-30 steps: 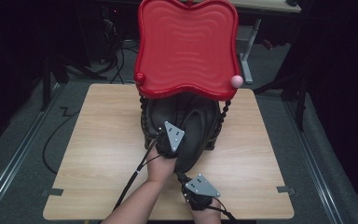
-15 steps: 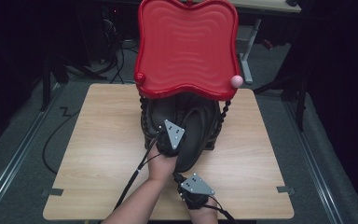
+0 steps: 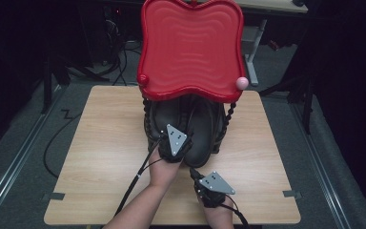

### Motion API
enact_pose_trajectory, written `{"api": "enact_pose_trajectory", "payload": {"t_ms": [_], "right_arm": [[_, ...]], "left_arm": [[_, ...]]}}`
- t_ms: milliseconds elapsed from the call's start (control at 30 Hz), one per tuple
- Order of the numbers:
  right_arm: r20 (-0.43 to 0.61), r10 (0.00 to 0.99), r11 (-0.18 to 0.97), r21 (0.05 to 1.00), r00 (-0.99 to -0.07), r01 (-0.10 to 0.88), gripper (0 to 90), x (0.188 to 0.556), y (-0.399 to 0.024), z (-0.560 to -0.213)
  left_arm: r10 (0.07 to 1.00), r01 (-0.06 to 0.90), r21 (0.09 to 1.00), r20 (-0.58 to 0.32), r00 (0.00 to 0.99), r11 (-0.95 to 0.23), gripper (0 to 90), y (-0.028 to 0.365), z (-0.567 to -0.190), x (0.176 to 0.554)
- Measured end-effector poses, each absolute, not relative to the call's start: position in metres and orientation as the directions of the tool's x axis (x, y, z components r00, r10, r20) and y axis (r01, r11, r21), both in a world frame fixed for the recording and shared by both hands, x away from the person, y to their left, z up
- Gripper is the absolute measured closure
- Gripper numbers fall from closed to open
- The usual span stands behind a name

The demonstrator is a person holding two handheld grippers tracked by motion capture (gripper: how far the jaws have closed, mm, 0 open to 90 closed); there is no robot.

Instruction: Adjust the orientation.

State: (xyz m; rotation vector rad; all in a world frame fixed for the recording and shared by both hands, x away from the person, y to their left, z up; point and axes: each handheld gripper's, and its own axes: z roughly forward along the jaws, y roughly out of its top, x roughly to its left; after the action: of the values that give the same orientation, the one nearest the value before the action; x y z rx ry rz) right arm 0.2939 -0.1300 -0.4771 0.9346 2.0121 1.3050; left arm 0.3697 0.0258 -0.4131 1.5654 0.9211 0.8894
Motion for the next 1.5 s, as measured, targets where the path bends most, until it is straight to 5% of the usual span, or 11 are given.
{"api": "enact_pose_trajectory", "payload": {"t_ms": [867, 1500], "right_arm": [[-0.051, 0.865, 0.207, 0.942, -0.498, 0.263, 89.6, 0.287, -0.177, -0.469], [-0.015, 0.875, 0.161, 0.951, -0.484, 0.262, 89.6, 0.337, -0.154, -0.456]], "left_arm": [[0.874, 0.133, 0.971, 0.116, 0.471, -0.200, 63.4, 0.008, -0.436, 0.360], [0.880, 0.114, 0.973, 0.128, 0.458, -0.201, 63.0, 0.019, -0.431, 0.357]]}}
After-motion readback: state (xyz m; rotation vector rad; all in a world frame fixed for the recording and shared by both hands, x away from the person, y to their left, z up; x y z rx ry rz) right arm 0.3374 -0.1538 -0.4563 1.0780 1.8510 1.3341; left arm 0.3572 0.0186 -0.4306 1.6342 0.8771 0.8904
